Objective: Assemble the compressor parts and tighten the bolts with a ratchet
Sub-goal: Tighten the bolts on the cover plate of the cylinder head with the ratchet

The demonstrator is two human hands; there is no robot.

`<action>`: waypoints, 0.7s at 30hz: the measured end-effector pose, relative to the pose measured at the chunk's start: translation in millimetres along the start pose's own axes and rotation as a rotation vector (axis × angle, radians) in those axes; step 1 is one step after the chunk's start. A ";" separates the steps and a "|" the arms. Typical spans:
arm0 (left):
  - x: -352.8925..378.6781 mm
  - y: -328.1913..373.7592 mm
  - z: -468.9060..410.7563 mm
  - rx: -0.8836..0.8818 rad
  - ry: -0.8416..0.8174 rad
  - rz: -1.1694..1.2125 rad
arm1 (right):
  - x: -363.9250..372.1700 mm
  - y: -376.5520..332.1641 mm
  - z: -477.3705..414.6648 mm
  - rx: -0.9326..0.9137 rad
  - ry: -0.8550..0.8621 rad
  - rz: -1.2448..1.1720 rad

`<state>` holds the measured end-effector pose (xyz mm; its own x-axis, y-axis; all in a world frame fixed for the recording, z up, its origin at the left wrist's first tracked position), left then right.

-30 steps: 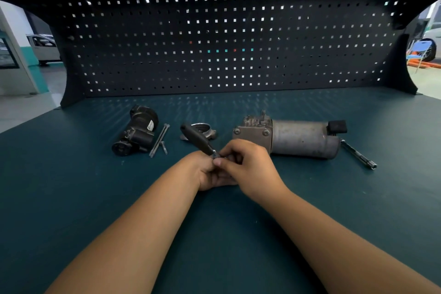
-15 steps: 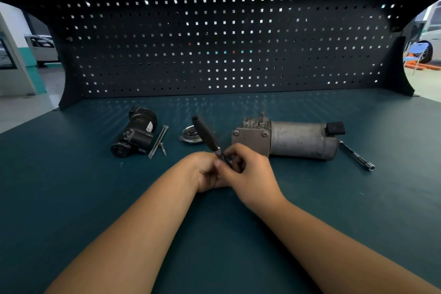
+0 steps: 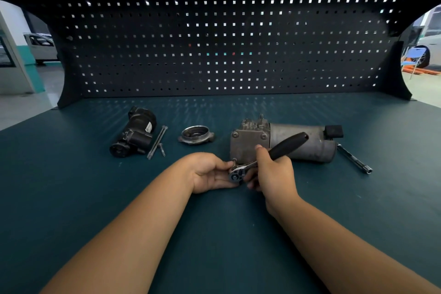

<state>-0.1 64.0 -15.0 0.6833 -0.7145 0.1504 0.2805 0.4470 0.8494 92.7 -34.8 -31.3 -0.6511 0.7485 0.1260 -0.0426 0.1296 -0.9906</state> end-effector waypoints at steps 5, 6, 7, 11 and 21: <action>-6.4 1.7 0.1 -0.001 -0.055 -0.051 | 11.1 -2.1 7.8 -0.352 -0.098 0.379; -7.9 2.7 -1.5 0.003 -0.059 -0.063 | 12.5 -3.6 7.9 -0.421 -0.113 0.439; -9.3 4.1 -2.9 0.004 -0.061 -0.076 | 13.7 -5.3 7.2 -0.482 -0.136 0.495; -10.2 9.9 -7.4 0.012 -0.061 -0.173 | 21.7 -11.8 0.5 -0.627 -0.307 0.799; -8.2 7.3 -7.0 -0.022 -0.115 -0.158 | 7.5 -0.9 1.5 -0.242 -0.004 0.370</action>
<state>1.1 77.0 -13.5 0.5482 -0.8331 0.0738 0.3936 0.3349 0.8561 86.7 -30.3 -29.5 -0.5920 0.7706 -0.2359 0.3724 0.0020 -0.9281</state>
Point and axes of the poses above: each hand's wrist, its own z-axis away from the middle knuckle, its own x-axis out of the palm, y = z × x, the point moved 1 cm from there along -z, towards the middle knuckle, and after that the axes turned 1 degree about y, right-handed, at the moved point
